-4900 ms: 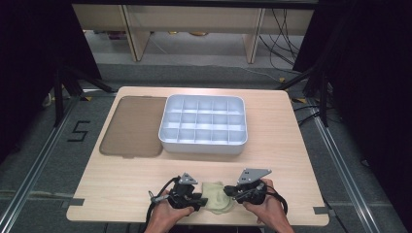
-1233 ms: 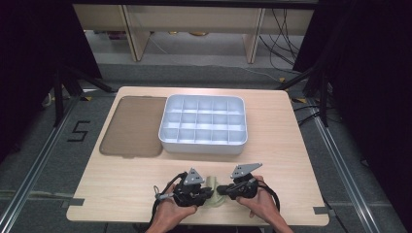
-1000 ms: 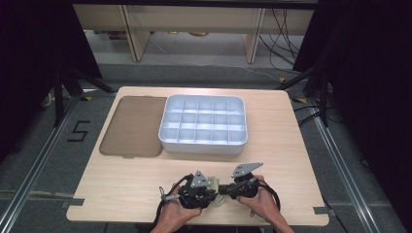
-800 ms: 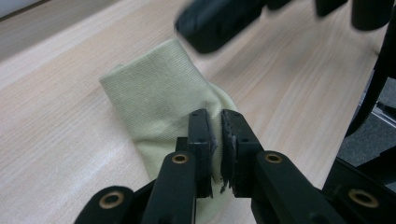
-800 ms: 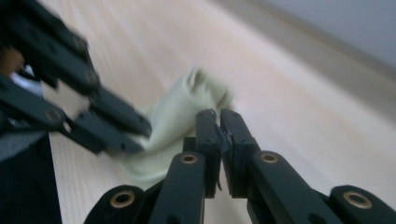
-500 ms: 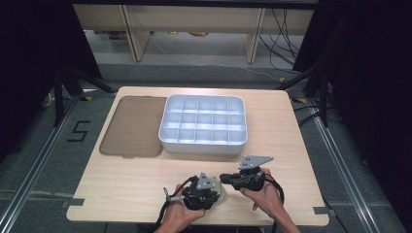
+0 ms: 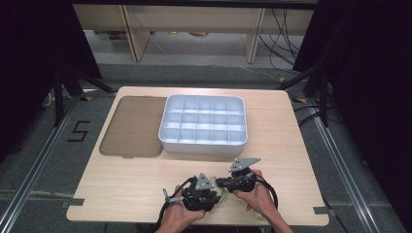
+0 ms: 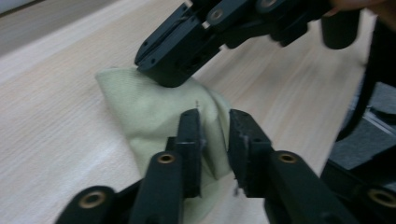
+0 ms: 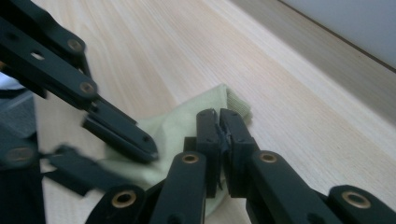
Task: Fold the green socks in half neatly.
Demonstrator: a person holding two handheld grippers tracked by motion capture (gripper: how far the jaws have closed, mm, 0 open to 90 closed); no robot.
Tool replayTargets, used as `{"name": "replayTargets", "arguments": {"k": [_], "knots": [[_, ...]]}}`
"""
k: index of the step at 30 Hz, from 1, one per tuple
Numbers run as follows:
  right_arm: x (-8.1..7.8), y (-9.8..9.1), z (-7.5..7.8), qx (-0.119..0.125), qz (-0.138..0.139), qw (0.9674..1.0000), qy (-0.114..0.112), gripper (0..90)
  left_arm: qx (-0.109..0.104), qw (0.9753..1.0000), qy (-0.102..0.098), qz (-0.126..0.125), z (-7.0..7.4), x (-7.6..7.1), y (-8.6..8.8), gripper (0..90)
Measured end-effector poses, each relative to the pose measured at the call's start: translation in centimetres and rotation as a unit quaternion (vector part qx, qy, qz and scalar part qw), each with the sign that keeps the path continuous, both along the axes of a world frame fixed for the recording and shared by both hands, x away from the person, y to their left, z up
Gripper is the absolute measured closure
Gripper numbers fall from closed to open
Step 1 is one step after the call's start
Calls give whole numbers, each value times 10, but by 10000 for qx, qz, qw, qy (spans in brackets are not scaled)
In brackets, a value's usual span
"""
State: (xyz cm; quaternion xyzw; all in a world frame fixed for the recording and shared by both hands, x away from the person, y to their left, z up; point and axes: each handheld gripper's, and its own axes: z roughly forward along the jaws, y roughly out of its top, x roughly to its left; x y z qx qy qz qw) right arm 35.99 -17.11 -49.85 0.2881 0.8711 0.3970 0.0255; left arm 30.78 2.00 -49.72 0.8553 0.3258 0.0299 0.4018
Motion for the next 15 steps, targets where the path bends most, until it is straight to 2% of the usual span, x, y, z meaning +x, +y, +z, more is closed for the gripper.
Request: {"name": "replayTargets", "arguments": {"k": [2, 3, 4, 5, 8, 11, 13, 14, 15], "knots": [[0, 0, 0, -25, 20, 10000, 7, 870, -181, 9998, 42, -69, 9, 2, 5, 661], [0, 0, 0, -25, 20, 10000, 7, 870, -181, 9998, 42, -69, 9, 2, 5, 655], [0, -1, 0, -43, 8, 10000, -50, 870, -552, 9984, 104, 6, 16, 4, 9, 651], [0, -2, 0, -37, -4, 10000, 1, 870, -599, 9981, 114, 73, 20, 5, 12, 651], [-1, -2, 0, -48, 8, 10000, -70, 870, -626, 9980, 86, 69, 26, 8, 20, 676], [-1, -1, 0, -43, -9, 10000, -72, 870, -559, 9983, 134, 37, 22, 5, 21, 717], [-1, -1, 0, -43, -24, 10000, -58, 870, -435, 9989, 179, -41, 15, 1, 17, 724], [-2, -1, 0, -41, -25, 10000, -52, 870, -269, 9994, 211, -105, 5, -4, 12, 724], [-2, -1, 0, -39, -22, 10000, -57, 870, -151, 9997, 188, -107, 1, -6, 11, 725]]}}
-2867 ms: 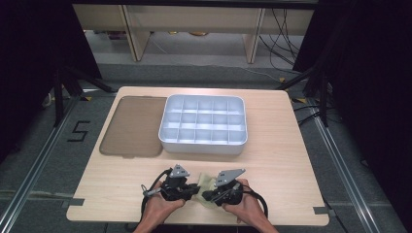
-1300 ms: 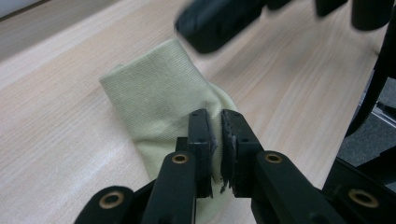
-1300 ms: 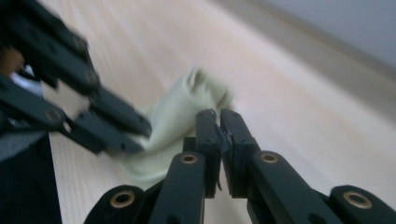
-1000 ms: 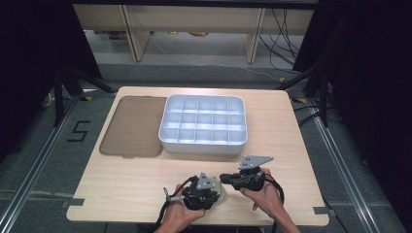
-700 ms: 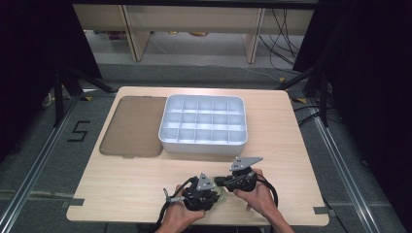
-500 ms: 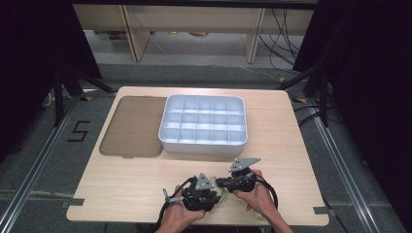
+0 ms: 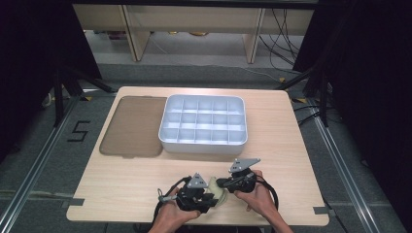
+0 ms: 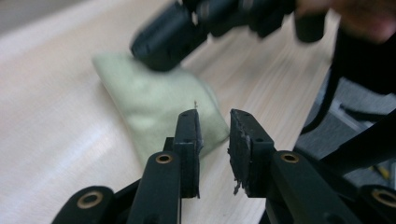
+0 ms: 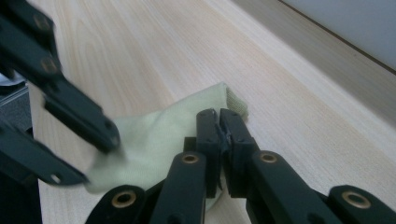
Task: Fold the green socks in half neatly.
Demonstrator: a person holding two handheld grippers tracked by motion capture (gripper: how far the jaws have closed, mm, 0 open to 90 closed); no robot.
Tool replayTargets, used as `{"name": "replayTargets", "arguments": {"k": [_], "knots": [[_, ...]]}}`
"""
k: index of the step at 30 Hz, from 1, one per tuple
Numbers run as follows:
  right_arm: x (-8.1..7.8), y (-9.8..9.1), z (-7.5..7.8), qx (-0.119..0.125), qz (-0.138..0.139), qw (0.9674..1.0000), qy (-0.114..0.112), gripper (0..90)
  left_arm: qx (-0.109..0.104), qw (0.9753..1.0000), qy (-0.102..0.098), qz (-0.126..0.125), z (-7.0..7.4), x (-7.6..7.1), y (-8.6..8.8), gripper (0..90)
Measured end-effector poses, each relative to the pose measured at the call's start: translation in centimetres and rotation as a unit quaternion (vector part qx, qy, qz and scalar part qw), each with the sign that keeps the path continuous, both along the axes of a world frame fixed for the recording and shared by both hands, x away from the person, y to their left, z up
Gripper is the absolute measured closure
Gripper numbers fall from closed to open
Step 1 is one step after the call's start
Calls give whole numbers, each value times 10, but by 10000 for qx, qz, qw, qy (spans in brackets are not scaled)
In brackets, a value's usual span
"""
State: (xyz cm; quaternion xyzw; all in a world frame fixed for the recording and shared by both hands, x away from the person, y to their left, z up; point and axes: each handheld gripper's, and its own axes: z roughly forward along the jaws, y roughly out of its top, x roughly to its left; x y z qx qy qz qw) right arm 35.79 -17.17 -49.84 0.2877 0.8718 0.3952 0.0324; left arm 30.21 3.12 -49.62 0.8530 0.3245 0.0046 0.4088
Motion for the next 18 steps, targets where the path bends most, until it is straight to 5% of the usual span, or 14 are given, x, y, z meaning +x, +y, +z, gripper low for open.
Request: {"name": "replayTargets", "arguments": {"k": [8, 18], "knots": [[-1, 1, 0, -22, 36, 10000, -25, 870, 407, 9988, -282, -12, -2, -2, -4, 808], [-2, 1, 1, -19, 20, 10000, 30, 865, 447, 9984, -334, -94, -4, -2, -4, 840]]}}
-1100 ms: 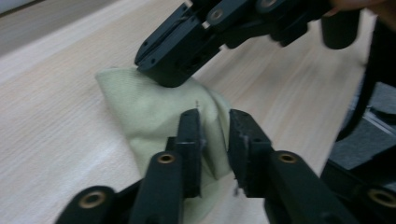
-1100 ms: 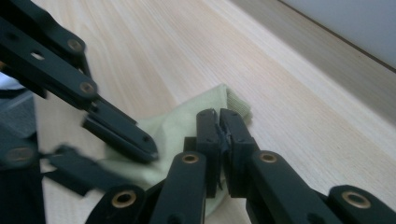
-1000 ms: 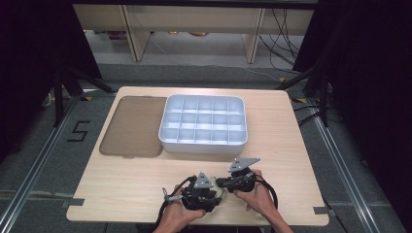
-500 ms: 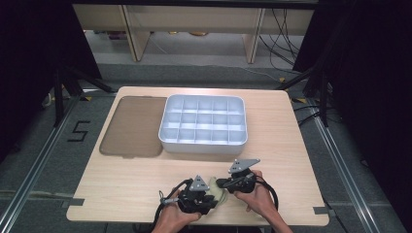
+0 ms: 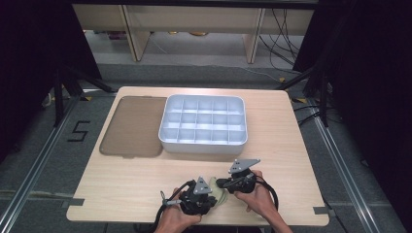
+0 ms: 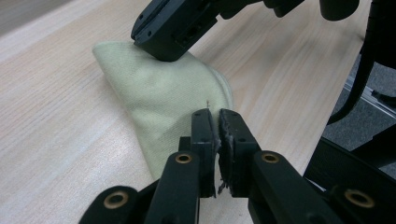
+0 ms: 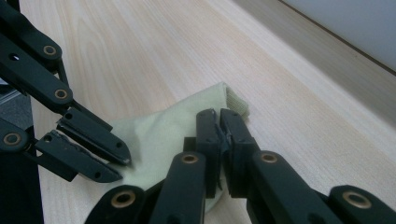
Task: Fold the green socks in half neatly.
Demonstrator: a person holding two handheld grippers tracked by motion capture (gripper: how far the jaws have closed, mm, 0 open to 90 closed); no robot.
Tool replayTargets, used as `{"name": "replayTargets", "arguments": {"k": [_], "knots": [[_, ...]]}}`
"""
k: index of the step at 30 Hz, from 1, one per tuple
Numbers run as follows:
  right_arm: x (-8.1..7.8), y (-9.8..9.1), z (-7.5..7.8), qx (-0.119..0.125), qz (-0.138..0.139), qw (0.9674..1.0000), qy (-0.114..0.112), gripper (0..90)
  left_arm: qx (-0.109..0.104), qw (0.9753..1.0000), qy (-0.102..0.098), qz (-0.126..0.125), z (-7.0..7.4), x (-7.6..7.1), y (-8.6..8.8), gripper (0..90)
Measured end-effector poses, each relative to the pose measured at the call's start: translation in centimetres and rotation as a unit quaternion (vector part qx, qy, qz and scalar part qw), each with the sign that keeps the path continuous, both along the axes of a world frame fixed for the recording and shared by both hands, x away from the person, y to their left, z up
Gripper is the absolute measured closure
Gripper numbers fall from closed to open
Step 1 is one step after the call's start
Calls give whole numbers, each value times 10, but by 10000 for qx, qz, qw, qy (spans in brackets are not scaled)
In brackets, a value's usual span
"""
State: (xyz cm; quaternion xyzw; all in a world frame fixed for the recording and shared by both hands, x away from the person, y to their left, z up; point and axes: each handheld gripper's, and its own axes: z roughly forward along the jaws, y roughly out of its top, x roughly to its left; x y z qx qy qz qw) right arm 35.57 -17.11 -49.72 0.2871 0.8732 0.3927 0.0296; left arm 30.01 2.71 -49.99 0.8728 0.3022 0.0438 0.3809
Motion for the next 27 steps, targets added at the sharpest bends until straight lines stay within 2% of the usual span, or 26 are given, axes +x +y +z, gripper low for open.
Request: {"name": "replayTargets", "arguments": {"k": [2, 6, 8, 9, 12, 13, 15, 18, 19, 22, 23, 24, 25, 27], "knots": [[-1, 0, 0, 8, -25, 10000, 35, 862, -62, 10000, 39, 68, -1, 0, 0, 841], [1, -2, 2, 87, -35, 9999, -62, 845, -61, 10000, 30, 68, -1, -1, -1, 840], [2, -4, 7, 130, -24, 9998, -115, 845, -7, 9999, -23, 99, -1, -1, -1, 840], [2, -6, 11, 181, -60, 9997, -160, 844, -77, 9999, 42, 123, -1, -3, -2, 840], [2, -8, 14, 226, -60, 9996, -165, 836, -65, 9999, 24, 137, -1, -2, -2, 840], [2, -8, 15, 248, -75, 9995, -162, 816, -40, 10000, -39, 69, -1, -2, -1, 840], [2, -9, 16, 279, -86, 9995, -134, 796, -98, 9998, 28, 143, -2, -3, -2, 839], [4, -8, 15, 300, -42, 9995, -133, 758, -79, 9999, 1, 140, -2, -3, -2, 840], [3, -6, 14, 305, -124, 9995, 28, 721, -44, 9999, -38, 149, -2, -3, -2, 839], [6, -7, 14, 281, -50, 9996, -38, 701, -115, 9998, -88, 121, -2, -4, -2, 839], [5, -6, 13, 306, -59, 9995, 53, 686, -128, 9998, -88, 126, -2, -4, -2, 839], [8, -5, 12, 285, 14, 9996, -55, 668, -116, 9998, -87, 118, -2, -4, -2, 839], [6, -4, 13, 274, -94, 9995, 122, 639, -112, 9998, -94, 108, -2, -4, -2, 838], [8, -2, 10, 216, -41, 9997, 72, 601, -25, 9999, -111, 47, -2, -3, -1, 838]]}}
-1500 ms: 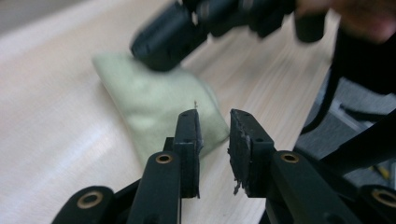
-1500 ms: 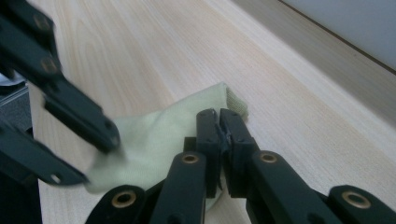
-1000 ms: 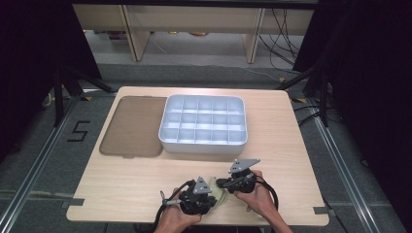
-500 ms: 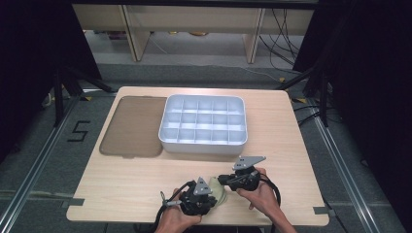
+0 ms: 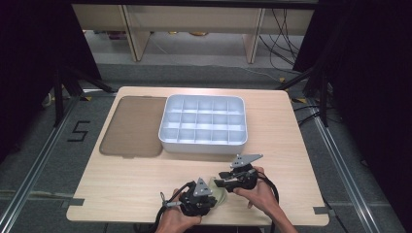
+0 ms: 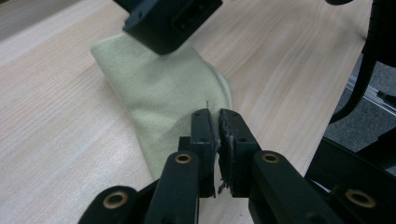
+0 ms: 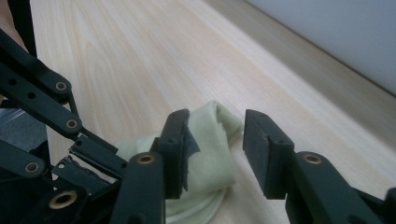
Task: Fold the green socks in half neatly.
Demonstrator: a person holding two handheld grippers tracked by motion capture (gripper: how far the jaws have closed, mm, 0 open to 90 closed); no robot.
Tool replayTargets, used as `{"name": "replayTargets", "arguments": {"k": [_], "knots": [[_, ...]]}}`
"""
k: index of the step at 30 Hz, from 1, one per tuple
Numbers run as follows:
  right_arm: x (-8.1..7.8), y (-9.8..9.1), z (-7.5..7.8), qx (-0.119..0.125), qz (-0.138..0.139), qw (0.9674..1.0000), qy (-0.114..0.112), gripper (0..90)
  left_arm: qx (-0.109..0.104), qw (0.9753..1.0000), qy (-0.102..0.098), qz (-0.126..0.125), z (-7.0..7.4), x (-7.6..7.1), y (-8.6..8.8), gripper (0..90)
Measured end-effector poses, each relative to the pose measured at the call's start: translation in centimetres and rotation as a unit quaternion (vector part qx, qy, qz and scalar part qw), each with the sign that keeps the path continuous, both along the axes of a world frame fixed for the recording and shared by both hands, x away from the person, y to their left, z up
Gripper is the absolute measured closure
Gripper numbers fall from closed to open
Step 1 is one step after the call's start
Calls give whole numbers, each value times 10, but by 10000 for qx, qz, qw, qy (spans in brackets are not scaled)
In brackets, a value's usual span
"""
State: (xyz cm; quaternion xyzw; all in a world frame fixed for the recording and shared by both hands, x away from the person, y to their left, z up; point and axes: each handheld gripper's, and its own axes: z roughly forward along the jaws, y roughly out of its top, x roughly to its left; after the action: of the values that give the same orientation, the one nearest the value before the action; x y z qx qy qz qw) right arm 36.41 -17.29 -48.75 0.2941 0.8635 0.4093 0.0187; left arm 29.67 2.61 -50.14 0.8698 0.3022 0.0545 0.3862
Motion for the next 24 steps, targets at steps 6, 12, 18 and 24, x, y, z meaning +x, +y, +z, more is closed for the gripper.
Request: {"name": "replayTargets", "arguments": {"k": [6, 12, 18, 24], "knots": [[1, 7, -5, -171, 29, 9998, 51, 568, -3, 10000, -12, 18, 0, 0, 0, 836], [2, 10, -11, -346, 67, 9992, 168, 539, 16, 10000, -27, 34, 0, 0, 0, 835], [4, 10, -14, -327, -9, 9988, 372, 511, -8, 10000, 11, 42, 0, -1, -1, 834], [7, 8, -14, -207, -12, 9979, 621, 491, 40, 10000, -48, -1, 0, -1, -1, 833]]}}
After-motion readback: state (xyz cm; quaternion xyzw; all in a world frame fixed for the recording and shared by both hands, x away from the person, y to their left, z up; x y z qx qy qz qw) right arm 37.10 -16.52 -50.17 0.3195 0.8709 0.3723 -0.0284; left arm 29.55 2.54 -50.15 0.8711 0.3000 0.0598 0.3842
